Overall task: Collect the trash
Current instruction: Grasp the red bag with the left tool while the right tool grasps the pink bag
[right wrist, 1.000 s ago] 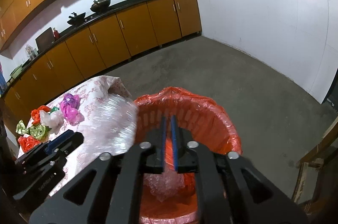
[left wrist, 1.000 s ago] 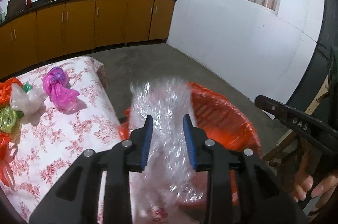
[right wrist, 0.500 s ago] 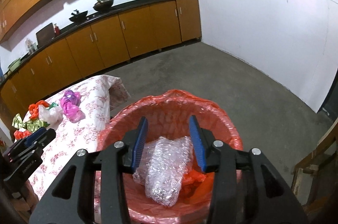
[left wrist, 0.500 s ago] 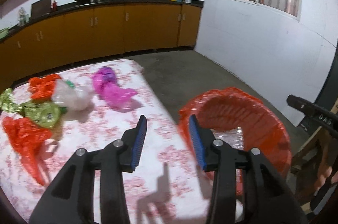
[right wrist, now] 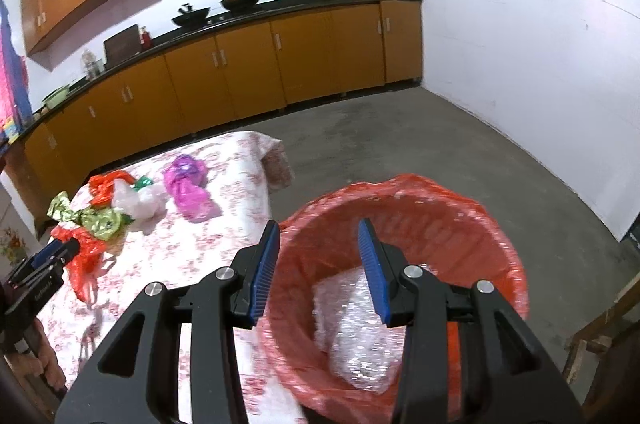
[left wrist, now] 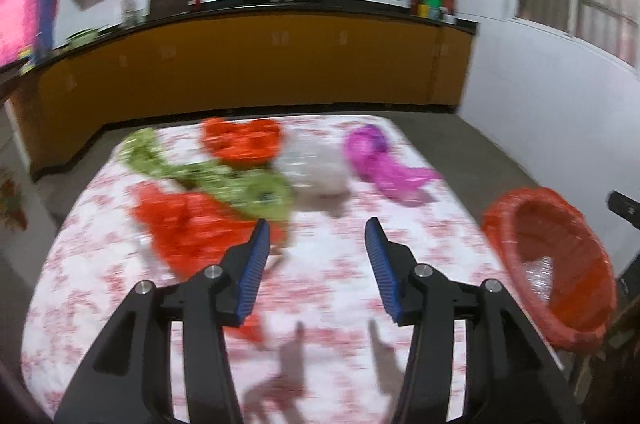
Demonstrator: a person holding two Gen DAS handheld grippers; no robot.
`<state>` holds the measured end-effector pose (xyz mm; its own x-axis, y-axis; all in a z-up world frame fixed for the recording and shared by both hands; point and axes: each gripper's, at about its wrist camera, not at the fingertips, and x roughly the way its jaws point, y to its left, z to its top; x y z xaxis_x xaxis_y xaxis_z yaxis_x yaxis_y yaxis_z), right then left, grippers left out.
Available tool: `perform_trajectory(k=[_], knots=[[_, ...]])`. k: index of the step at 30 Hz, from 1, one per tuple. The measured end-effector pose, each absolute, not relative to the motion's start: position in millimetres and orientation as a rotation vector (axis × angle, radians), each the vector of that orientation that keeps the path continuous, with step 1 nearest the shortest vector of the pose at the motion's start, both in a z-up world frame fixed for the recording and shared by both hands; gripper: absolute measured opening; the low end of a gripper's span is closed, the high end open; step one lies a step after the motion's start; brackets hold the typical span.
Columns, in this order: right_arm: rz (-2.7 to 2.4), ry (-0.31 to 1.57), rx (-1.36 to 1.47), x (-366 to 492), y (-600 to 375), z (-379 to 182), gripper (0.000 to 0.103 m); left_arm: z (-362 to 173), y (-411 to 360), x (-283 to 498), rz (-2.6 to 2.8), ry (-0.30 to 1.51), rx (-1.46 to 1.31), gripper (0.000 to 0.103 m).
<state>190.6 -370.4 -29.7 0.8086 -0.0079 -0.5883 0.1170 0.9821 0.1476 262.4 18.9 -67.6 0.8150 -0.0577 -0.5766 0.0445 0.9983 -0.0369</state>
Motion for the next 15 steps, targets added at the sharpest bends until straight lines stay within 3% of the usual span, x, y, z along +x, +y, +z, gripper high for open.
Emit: perform_trajectory(k=[9,15], knots=[[0.029,0.65,0.146,208,-315,-40,0.043,-74,112,276,0.152,0.635,-0.12,0.05],[0.078,0.675,0.127,224,-286,-49,0.043,-82,132,294,0.152,0.677,-0.212,0.05]])
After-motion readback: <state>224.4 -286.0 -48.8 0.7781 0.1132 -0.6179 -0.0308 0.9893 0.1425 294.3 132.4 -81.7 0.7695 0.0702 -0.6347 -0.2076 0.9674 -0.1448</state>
